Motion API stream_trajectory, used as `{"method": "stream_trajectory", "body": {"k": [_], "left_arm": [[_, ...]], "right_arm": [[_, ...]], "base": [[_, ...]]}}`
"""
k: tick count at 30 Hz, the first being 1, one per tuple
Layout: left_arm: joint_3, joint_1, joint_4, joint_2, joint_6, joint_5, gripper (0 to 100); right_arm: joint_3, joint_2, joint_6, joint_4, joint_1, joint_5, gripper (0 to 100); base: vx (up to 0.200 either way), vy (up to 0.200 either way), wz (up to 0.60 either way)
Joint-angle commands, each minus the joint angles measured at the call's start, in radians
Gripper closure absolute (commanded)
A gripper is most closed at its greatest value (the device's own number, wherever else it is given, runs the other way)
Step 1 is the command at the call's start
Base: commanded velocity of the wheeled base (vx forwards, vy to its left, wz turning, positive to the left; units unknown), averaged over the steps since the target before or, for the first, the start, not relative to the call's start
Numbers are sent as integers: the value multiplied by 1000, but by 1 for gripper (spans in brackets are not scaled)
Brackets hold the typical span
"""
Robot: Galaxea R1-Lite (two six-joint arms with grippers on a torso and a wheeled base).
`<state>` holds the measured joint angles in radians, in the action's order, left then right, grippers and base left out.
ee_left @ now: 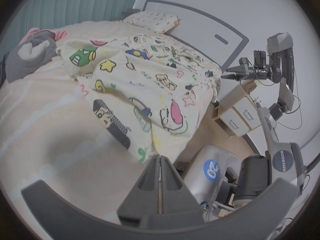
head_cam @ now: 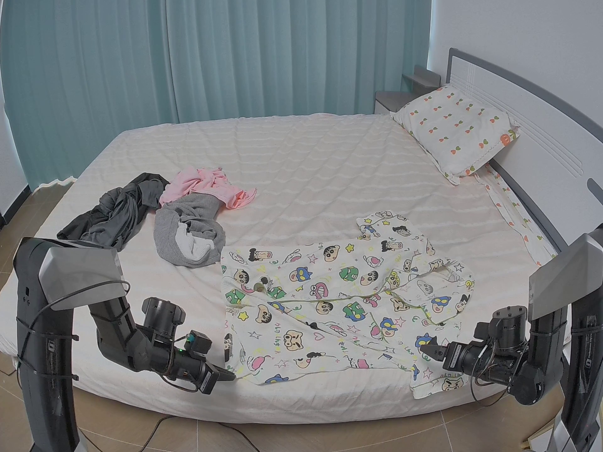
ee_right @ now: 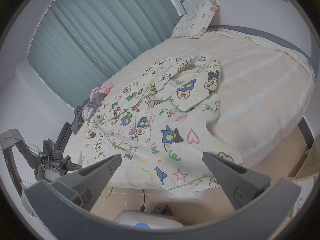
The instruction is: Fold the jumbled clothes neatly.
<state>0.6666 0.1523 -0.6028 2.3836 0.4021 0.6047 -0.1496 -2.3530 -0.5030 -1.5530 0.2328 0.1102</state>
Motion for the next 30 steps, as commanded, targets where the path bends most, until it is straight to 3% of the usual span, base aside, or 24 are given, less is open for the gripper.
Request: {"method": "stream_trajectory", "body": {"k": [1, 14, 18, 26, 27, 30], "left_arm": [[-7, -28, 57, -64, 29, 0, 100], [-67, -109, 80, -75, 135, 0, 100], [-59, -94, 77, -75, 118, 1, 100], [-42, 26, 74, -81, 24, -2, 100], [-27, 39, 72, -78, 26, -2, 0], [-16, 53, 64, -69, 26, -8, 0]], "right_arm": [[-1, -6, 0, -12, -1, 0, 0], [-1, -6, 0, -12, -1, 0, 0], [-2, -8, 0, -12, -1, 0, 0], [-2, -9, 0, -12, -1, 0, 0], [-2, -11, 0, -12, -1, 0, 0], [-2, -11, 0, -13, -1, 0, 0]], "base": [[0, 0, 0], [0, 0, 0], [0, 0, 0], [0, 0, 0], [0, 0, 0], [0, 0, 0]]}}
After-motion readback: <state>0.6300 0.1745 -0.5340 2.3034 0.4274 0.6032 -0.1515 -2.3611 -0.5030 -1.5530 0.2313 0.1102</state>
